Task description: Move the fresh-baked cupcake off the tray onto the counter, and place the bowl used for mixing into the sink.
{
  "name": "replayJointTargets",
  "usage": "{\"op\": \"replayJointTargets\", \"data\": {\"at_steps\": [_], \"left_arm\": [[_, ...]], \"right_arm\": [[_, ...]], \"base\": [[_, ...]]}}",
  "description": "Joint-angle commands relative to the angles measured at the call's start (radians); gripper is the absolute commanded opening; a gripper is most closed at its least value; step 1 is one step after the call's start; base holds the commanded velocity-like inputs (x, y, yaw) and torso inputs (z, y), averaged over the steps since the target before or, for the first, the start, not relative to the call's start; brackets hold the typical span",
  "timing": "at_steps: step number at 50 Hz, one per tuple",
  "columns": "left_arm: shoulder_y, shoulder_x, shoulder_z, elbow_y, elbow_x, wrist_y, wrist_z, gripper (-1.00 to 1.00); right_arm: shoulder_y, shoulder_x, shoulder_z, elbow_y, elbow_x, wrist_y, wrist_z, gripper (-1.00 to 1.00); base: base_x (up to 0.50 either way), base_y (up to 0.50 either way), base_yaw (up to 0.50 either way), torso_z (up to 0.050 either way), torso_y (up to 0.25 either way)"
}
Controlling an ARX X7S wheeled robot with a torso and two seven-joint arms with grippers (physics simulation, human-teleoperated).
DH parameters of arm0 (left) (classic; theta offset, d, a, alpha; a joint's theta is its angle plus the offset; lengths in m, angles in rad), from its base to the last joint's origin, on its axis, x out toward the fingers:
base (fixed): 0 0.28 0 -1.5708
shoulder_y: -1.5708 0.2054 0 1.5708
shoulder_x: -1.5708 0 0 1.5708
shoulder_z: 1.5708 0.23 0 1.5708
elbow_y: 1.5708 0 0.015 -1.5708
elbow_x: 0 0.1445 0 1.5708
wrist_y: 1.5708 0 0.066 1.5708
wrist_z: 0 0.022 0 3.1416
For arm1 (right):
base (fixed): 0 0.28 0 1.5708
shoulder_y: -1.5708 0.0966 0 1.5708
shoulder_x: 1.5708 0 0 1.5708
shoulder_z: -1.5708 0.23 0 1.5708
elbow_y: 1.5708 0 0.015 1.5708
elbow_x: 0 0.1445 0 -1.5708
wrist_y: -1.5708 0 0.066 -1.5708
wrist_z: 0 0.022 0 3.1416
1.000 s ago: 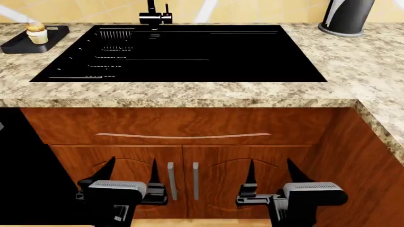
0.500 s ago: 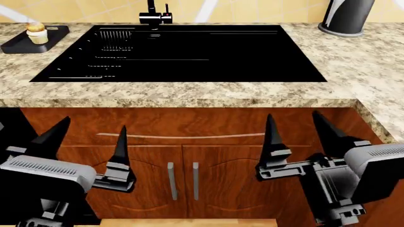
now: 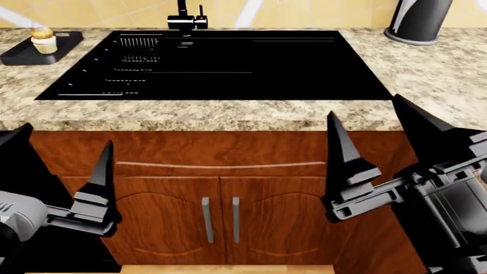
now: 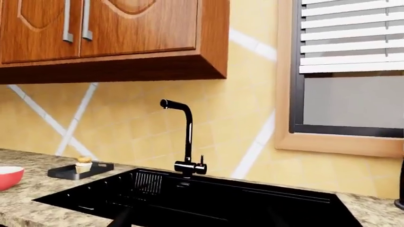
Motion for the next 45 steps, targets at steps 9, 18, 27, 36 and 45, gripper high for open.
{"op": "replayJointTargets", "data": {"at_steps": [9,18,27,36,45], "left_arm": [[0.044,-0.075,-0.032,0.003,-0.054,0.054,-0.037,1.00],[0.070,-0.077,-0.015,0.002,-0.016,0.080,-0.022,1.00],[0.096,-0.089,-0.028,0.001,-0.015,0.102,-0.023,1.00],[0.112,-0.100,-0.029,0.000,-0.018,0.120,-0.030,1.00],[0.122,-0.104,-0.017,-0.005,-0.003,0.136,-0.029,1.00]], "right_arm": [[-0.030,0.084,-0.078,-0.002,-0.030,-0.108,0.005,1.00],[-0.037,0.085,-0.112,0.000,-0.072,-0.140,-0.002,1.00],[-0.028,0.103,-0.133,-0.003,-0.077,-0.153,0.010,1.00],[-0.041,0.111,-0.158,-0.001,-0.099,-0.176,0.012,1.00],[-0.037,0.124,-0.177,0.002,-0.104,-0.195,0.019,1.00]], "base": [[0.19,0.00,0.00,0.000,0.000],[0.35,0.21,0.00,0.000,0.000],[0.36,0.38,0.00,0.000,0.000],[0.32,0.40,0.00,0.000,0.000],[0.25,0.41,0.00,0.000,0.002]]}}
